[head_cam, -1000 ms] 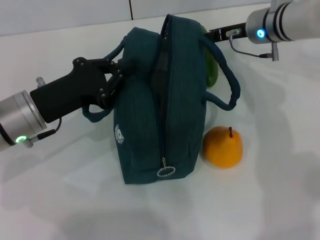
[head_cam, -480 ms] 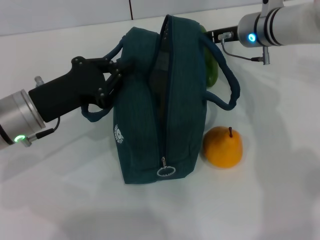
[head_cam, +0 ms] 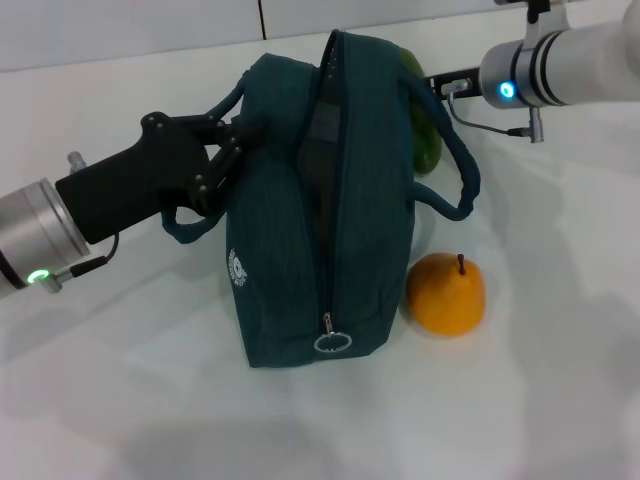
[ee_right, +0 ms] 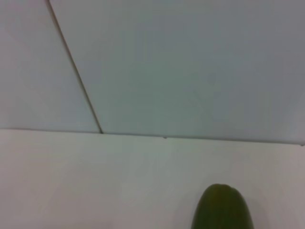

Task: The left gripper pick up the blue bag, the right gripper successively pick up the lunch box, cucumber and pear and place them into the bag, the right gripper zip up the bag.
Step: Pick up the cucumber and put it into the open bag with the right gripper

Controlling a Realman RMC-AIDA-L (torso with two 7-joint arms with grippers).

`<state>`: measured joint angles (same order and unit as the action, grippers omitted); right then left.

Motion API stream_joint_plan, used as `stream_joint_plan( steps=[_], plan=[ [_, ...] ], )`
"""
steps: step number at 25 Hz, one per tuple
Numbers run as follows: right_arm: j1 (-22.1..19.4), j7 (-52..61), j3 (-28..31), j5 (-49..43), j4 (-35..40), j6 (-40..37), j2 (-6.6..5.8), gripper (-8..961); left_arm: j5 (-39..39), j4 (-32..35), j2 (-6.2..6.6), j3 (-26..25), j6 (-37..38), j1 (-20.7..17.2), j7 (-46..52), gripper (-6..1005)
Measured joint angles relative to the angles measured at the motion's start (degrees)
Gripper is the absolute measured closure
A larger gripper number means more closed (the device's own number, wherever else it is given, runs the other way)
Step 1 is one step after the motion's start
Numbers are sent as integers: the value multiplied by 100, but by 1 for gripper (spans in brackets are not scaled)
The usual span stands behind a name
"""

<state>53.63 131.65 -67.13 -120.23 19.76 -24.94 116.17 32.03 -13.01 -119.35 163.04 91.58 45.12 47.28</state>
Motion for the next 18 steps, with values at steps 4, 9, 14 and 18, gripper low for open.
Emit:
stream_joint_plan(
  steps=[4,9,14,18],
  plan=[
    [21,0,-45,0,-38,14,0,84,-5,10,0,0,1,6,0,953],
    [25,-1,-131,0,-41,17,0,84,-5,9,-1,0,4,5,0,953],
    [25,-2,-344,26,-43,31,1,84,-5,9,-14,0,9,5,0,953],
    [25,-3,-343,41,-40,21,1,85,-4,9,-17,0,39,5,0,953]
  ],
)
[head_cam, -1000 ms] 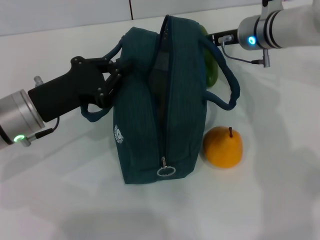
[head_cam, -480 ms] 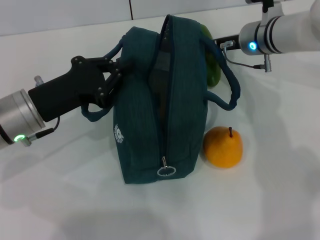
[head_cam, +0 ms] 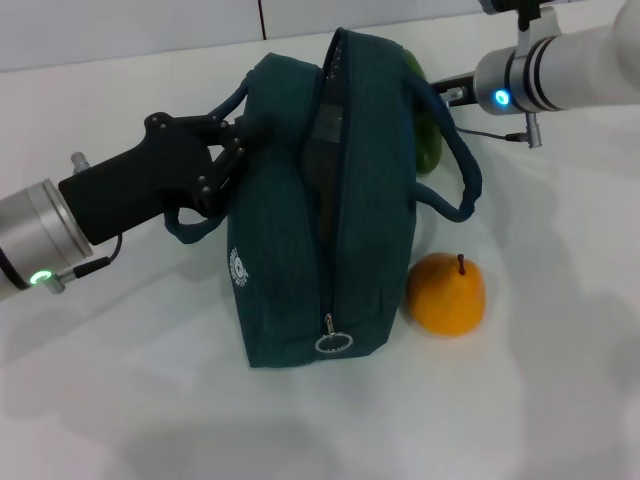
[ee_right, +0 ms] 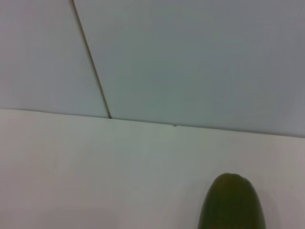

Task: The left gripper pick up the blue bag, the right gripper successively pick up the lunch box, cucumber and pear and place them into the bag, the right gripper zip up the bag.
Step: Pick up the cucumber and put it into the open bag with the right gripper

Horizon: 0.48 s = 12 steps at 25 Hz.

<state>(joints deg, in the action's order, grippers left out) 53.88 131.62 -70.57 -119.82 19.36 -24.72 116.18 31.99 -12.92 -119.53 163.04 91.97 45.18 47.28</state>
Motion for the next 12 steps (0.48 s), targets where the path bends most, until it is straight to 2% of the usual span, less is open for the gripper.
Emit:
stream_joint_plan(
  steps=[3,12],
  plan=[
    [-13,1,4,15,33,-38,0,85,4,1,3,0,82,0,0,953],
    [-41,3,-1,82,57,-99,-3,267,32,-7,14,-1,110,-6,0,953]
  ],
)
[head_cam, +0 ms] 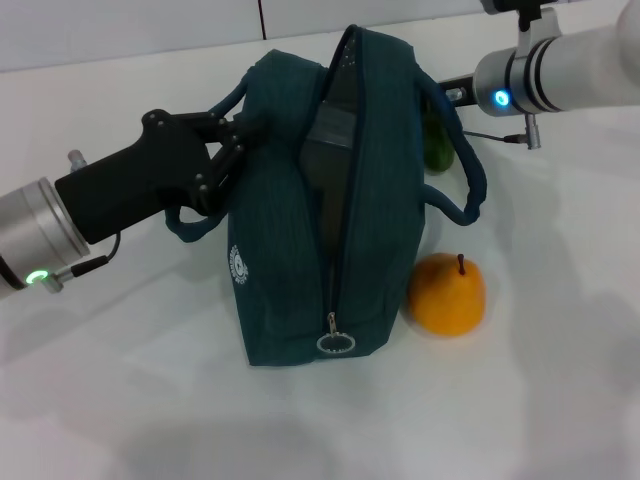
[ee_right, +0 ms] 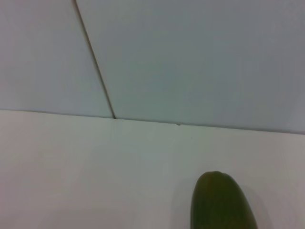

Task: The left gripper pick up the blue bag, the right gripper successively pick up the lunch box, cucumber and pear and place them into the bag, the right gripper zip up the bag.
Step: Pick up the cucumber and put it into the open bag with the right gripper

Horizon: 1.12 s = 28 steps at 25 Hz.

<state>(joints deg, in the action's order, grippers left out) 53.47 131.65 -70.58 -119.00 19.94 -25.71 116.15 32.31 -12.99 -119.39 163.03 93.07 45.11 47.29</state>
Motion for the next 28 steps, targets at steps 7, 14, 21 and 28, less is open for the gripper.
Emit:
stream_joint_plan(
  steps=[7,14,21,28],
  plan=[
    [-460,-2,29,1,780,-355,-26,304,4,-24,4,0,12,-47,0,953],
    [-1386,-8,12,222,2051,-708,-68,437,6,-36,4,1,12,-81,0,953],
    [-1366,-37,-257,177,1994,-363,-52,517,5,-23,4,1,12,-66,0,953],
    [-1056,-19,-783,225,1497,17,-28,296,1,-7,3,1,9,-20,-2,953]
  ],
)
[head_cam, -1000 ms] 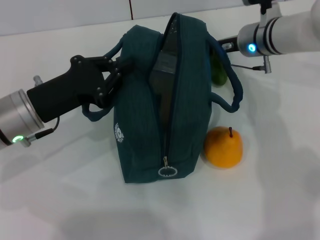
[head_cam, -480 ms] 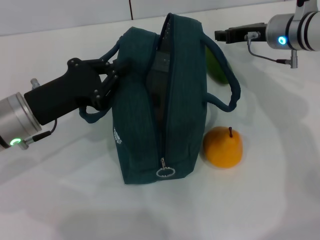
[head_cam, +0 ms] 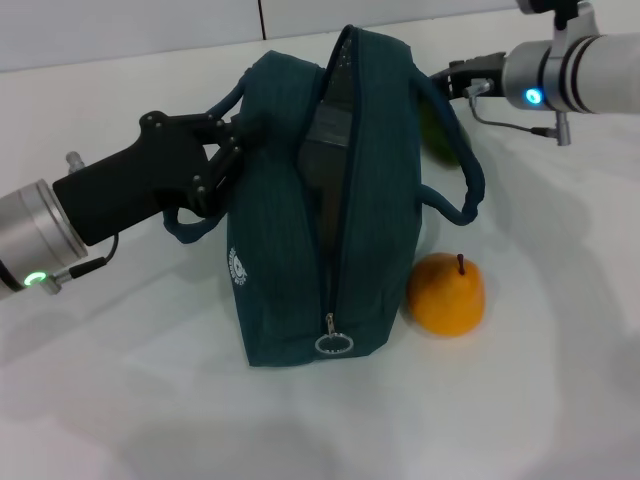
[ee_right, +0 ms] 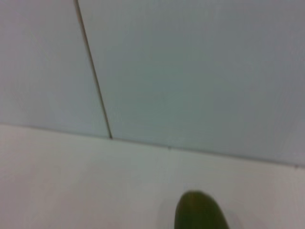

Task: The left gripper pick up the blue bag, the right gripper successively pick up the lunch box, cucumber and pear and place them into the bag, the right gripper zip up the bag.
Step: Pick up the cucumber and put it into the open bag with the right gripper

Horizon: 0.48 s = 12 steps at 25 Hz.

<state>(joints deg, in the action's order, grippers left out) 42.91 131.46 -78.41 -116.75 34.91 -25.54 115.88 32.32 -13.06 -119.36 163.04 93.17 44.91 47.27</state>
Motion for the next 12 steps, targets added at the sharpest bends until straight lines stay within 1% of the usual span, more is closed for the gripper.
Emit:
stream_joint_plan(
  steps=[1,3,6,9,12],
  plan=[
    [0,0,0,0,0,0,0,250,1,2,-1,0,-1,2,-13,953],
    [213,10,26,45,-339,22,-7,156,5,5,-6,0,-1,10,-50,953],
    [449,11,10,84,-675,177,-1,118,7,10,-8,0,-1,16,-52,953],
    [484,11,-20,85,-754,284,11,81,9,14,-13,0,-2,16,-53,953],
    [488,11,-23,84,-773,296,16,90,11,15,-19,0,-2,10,-55,953]
  ],
)
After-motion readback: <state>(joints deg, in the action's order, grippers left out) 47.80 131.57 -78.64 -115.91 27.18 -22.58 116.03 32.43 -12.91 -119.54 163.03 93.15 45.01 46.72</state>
